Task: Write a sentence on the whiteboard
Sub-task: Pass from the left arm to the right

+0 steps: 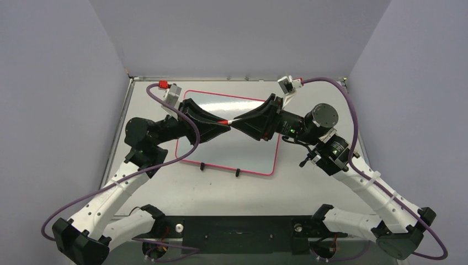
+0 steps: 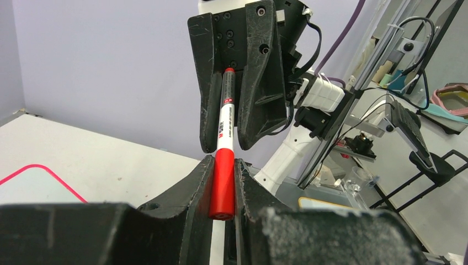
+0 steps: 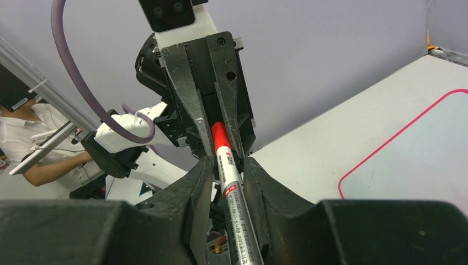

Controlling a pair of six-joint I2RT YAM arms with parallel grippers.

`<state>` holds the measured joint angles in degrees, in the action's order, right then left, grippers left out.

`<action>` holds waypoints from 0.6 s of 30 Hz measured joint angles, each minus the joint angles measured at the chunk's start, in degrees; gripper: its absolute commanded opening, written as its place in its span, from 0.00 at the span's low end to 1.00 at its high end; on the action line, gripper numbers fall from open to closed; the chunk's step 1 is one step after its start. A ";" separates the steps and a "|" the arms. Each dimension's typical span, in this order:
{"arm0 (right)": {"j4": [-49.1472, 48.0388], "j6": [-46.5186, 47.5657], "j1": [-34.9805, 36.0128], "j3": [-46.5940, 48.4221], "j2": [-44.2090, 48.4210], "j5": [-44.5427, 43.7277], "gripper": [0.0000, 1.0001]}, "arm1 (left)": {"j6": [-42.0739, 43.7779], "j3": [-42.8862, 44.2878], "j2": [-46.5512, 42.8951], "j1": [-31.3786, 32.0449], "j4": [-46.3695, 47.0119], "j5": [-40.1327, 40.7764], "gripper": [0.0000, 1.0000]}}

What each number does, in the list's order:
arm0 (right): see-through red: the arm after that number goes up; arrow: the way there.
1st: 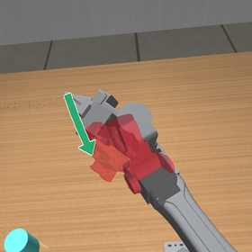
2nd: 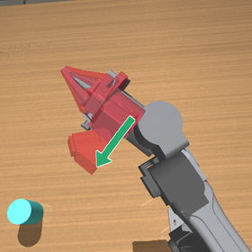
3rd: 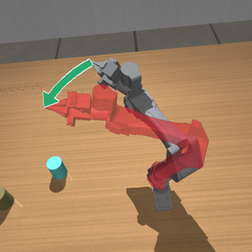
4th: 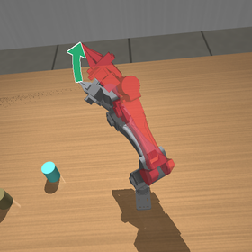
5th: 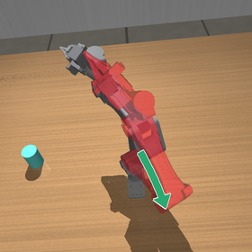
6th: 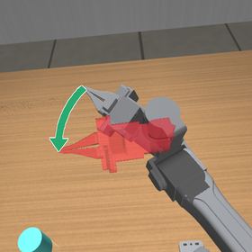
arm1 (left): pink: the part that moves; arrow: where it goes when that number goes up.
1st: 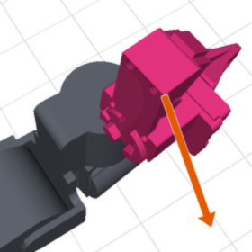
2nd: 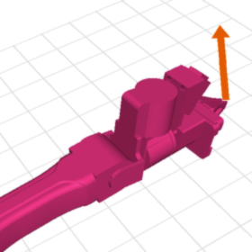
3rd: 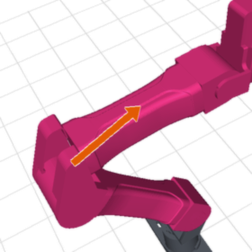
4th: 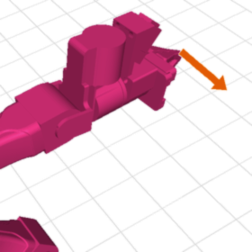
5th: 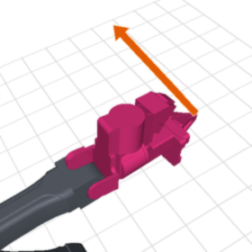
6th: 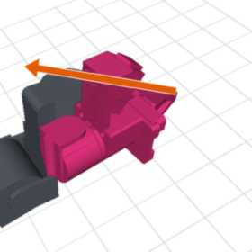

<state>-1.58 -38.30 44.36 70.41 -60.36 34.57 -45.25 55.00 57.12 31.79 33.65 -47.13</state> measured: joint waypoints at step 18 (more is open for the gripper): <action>-0.57 -0.92 0.42 0.00 0.00 0.24 0.00 | 0.00 0.00 0.00 0.04 0.52 -1.25 0.01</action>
<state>-2.15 -39.22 44.77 70.41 -60.36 34.81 -45.25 55.00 57.12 31.83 34.17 -48.38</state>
